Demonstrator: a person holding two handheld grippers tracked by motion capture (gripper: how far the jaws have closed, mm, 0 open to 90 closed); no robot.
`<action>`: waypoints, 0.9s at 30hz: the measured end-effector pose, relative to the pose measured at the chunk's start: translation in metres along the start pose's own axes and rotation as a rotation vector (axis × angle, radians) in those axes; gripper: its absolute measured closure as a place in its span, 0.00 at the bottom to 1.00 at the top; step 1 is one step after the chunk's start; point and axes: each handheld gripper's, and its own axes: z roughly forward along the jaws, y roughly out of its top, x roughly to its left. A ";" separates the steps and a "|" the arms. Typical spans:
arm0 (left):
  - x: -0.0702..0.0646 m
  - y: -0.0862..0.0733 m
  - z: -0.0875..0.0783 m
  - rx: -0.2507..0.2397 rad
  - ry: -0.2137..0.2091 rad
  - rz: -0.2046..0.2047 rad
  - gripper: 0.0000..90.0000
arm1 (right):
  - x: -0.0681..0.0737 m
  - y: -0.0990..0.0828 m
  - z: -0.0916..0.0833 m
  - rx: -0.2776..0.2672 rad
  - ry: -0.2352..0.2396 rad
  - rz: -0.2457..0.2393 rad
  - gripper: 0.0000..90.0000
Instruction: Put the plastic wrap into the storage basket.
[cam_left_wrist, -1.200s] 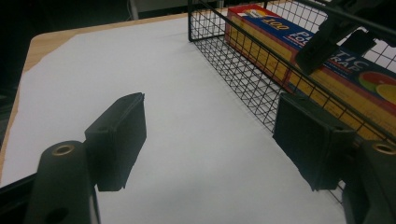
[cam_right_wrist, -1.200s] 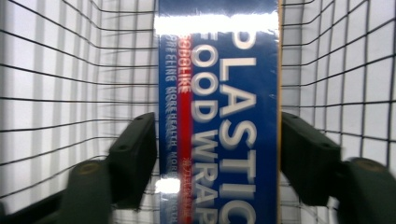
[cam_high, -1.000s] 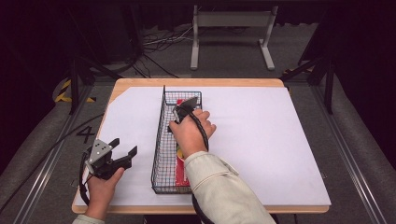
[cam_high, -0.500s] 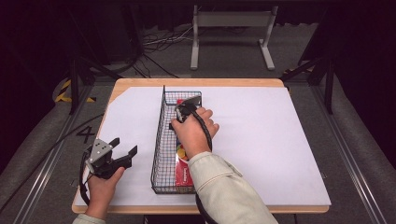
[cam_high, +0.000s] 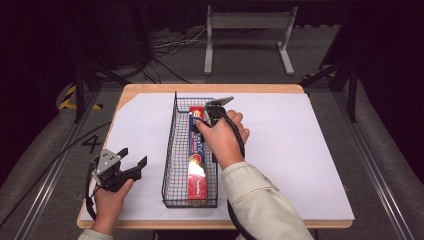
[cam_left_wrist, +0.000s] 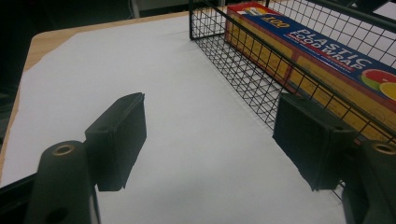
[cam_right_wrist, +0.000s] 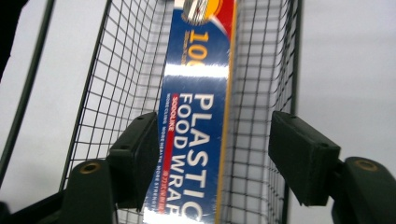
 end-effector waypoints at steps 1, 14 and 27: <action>0.000 0.000 0.000 0.000 0.000 0.000 0.29 | -0.002 0.001 -0.004 -0.012 -0.007 -0.026 0.37; 0.000 0.000 0.002 0.008 -0.004 0.002 0.29 | -0.046 0.009 -0.039 -0.084 0.042 -0.028 0.36; 0.002 -0.001 0.002 0.017 0.001 -0.001 0.29 | -0.101 0.005 -0.065 -0.184 0.068 -0.101 0.32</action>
